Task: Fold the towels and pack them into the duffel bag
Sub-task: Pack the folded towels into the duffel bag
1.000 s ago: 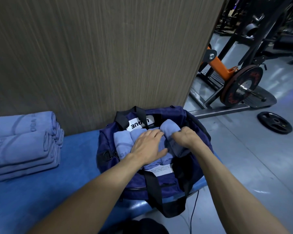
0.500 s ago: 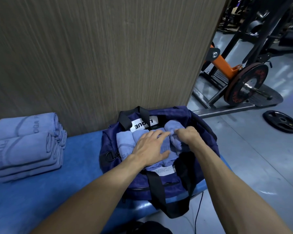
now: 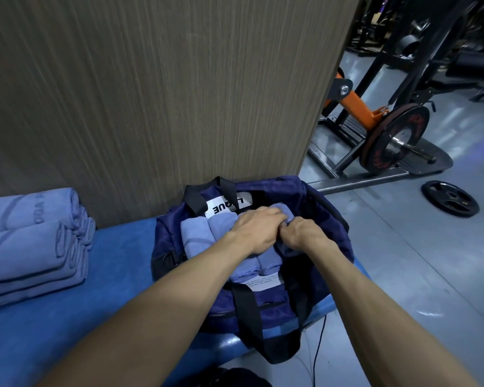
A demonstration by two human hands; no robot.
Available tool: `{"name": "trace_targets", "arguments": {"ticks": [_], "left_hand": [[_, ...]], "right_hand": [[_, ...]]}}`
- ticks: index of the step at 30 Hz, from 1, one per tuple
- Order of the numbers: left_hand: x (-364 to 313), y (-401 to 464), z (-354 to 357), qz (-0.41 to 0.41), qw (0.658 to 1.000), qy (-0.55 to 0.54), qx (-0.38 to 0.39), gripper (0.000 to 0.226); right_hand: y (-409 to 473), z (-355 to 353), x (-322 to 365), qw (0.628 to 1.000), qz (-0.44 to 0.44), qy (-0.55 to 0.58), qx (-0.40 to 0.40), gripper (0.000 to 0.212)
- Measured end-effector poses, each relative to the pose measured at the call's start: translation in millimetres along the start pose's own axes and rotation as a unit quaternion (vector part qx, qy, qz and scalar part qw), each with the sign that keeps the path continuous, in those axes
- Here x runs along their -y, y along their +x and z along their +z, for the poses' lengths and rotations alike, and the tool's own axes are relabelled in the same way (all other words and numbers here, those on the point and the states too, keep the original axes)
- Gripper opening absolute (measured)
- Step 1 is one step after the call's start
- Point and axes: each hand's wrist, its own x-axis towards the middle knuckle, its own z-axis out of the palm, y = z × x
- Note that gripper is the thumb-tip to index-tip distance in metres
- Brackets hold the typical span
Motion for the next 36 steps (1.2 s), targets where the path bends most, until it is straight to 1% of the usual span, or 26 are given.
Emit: {"name": "trace_targets", "arguments": {"ticks": [2, 4, 7, 10, 12, 15, 18, 21, 23, 26, 31, 33, 36], "left_hand": [[2, -1, 3, -0.015, 1.000, -0.018, 0.004, 0.042], [1, 2, 4, -0.023, 1.000, -0.011, 0.009, 0.041], [-5, 7, 1, -0.028, 0.999, 0.014, 0.026, 0.029], [-12, 11, -2, -0.031, 0.998, 0.038, 0.041, 0.026], [-14, 10, -1, -0.040, 0.996, 0.045, 0.071, 0.034], [-12, 7, 5, -0.054, 0.992, 0.046, 0.105, 0.058], [-13, 8, 10, -0.064, 0.990, 0.039, 0.118, 0.076], [-15, 9, 15, -0.075, 0.990, 0.043, 0.111, 0.090], [-15, 10, 18, -0.077, 0.990, 0.054, 0.108, 0.094], [-17, 12, 19, -0.077, 0.989, 0.055, 0.116, 0.092], [-30, 14, 9, -0.098, 0.981, 0.051, 0.159, 0.084], [-32, 13, 10, -0.097, 0.981, 0.063, 0.157, 0.081], [-30, 2, 14, -0.084, 0.984, 0.091, 0.130, 0.081]], "right_hand": [[3, 2, -5, 0.999, -0.024, -0.019, 0.008, 0.044], [2, 1, -9, 0.998, -0.045, -0.031, 0.037, 0.040], [-3, -6, -11, 0.995, -0.031, -0.054, 0.076, 0.052], [-19, -11, -9, 0.991, -0.023, -0.114, 0.062, 0.063], [-33, -14, -9, 0.987, -0.031, -0.149, 0.046, 0.068], [-55, -20, -6, 0.974, -0.042, -0.219, 0.045, 0.064], [-60, -23, -6, 0.945, -0.056, -0.321, 0.036, 0.051], [-61, -30, -11, 0.918, -0.068, -0.389, 0.033, 0.046], [-63, -33, -19, 0.901, -0.094, -0.422, 0.031, 0.045], [-67, -34, -37, 0.880, -0.156, -0.449, 0.023, 0.042], [-72, -36, -60, 0.850, -0.259, -0.458, 0.029, 0.034], [-74, -32, -66, 0.845, -0.278, -0.456, 0.014, 0.033], [-75, -31, -69, 0.850, -0.282, -0.443, -0.034, 0.038]]}}
